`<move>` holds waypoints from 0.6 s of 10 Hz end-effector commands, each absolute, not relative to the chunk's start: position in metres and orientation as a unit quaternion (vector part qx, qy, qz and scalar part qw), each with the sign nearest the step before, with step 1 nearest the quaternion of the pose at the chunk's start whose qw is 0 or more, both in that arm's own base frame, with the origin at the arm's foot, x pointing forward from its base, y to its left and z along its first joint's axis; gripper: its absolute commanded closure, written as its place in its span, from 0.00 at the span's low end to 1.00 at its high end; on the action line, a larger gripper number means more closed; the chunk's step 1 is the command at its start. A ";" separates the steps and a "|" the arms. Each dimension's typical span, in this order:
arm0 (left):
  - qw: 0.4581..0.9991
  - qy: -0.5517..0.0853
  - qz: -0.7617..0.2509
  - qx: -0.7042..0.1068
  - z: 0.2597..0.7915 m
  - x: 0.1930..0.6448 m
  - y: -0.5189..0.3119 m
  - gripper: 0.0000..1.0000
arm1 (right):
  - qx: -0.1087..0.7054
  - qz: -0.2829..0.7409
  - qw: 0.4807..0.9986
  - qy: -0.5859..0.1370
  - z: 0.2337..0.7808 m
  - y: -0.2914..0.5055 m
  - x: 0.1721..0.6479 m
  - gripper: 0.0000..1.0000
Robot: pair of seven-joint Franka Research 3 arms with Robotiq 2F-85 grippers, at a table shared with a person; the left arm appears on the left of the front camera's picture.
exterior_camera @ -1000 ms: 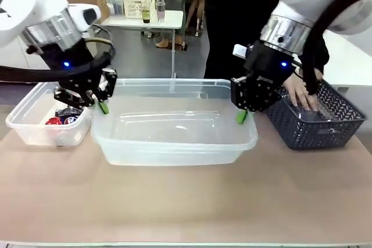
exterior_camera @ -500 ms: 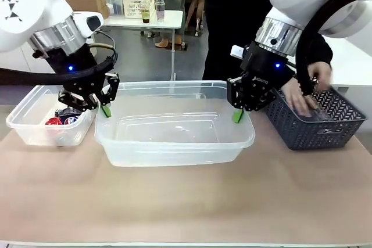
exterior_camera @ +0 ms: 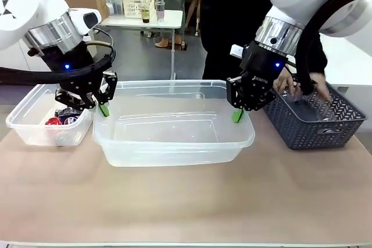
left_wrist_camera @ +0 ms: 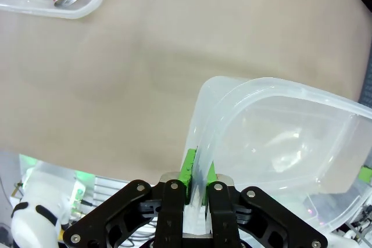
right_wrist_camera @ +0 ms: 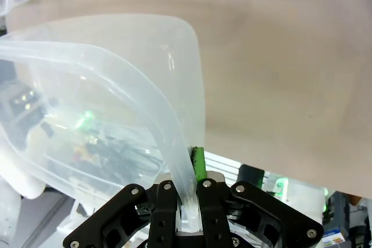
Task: Sort the waste into each basket.
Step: Offer the picked Organizing box to the human.
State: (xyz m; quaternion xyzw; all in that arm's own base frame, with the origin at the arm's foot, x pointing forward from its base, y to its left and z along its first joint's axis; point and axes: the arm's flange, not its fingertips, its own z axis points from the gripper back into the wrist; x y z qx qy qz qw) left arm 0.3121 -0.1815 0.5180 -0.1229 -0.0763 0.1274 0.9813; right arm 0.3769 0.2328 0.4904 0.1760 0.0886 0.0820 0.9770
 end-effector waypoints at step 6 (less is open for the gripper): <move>0.977 -0.089 0.146 -0.129 0.521 0.316 -0.176 1.00 | 0.176 0.086 0.976 0.096 0.491 0.232 0.373 1.00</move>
